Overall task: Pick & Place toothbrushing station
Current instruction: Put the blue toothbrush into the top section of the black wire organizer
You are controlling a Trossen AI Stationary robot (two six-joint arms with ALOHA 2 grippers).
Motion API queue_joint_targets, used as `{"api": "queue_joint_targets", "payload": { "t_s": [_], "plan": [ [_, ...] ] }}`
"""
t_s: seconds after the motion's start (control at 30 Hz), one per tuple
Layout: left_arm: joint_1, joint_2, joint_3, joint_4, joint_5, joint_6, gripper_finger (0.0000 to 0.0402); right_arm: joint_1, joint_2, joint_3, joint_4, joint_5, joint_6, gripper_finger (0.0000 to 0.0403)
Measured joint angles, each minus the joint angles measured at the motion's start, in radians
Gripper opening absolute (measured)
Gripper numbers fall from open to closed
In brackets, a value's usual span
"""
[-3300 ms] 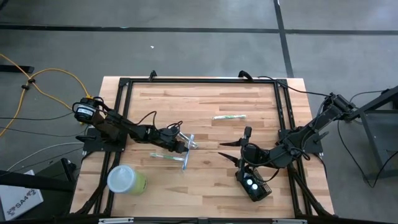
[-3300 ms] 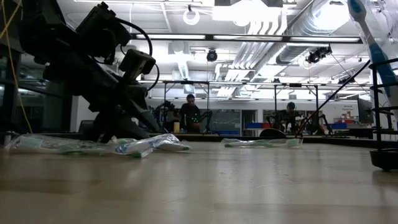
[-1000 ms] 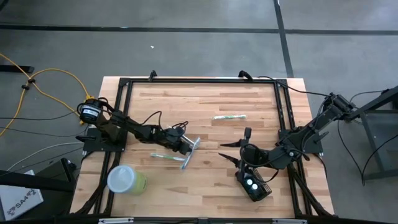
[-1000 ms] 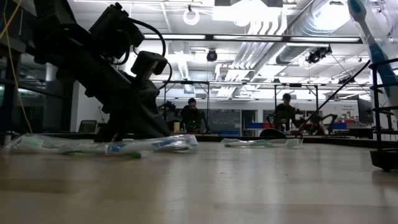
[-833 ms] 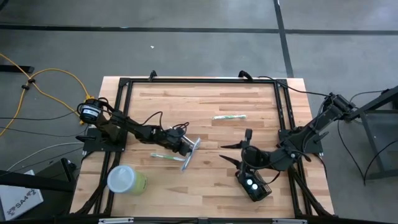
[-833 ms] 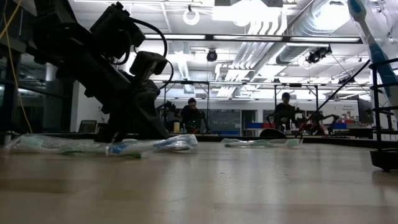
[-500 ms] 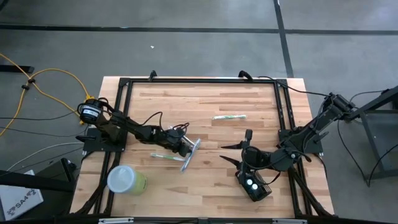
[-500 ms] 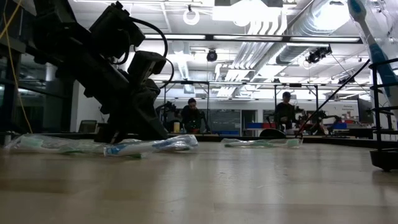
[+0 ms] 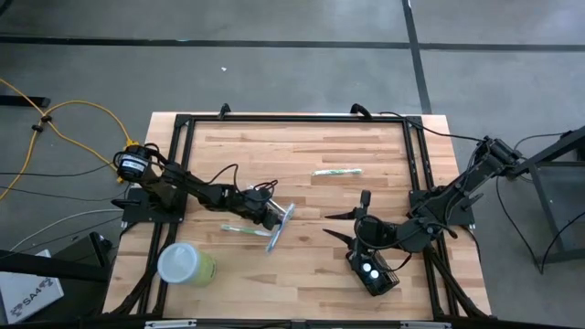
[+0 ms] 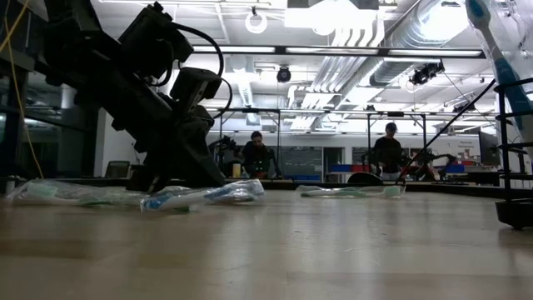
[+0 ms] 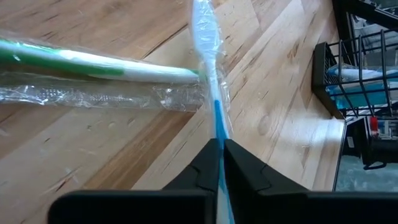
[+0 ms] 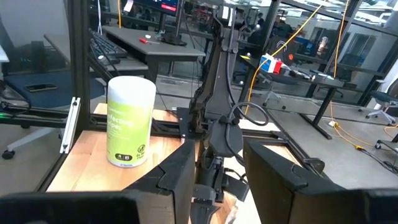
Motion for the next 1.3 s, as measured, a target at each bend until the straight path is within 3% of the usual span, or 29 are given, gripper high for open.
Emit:
{"api": "queue_joint_targets", "payload": {
  "t_s": [0.4, 1.07, 1.3],
  "plan": [
    [0.000, 0.000, 0.002, -0.013, -0.004, -0.001, 0.0116, 0.000, 0.000, 0.000, 0.000, 0.000, 0.000, 0.0128],
    [-0.038, 0.007, 0.006, -0.039, -0.058, -0.009, 0.0122, 0.000, 0.000, 0.000, 0.000, 0.000, 0.000, 0.0128],
    [-0.040, 0.090, 0.119, -0.131, -0.041, 0.042, 0.0122, 0.000, 0.000, 0.000, 0.000, 0.000, -0.002, 0.0128]
  ]
}}
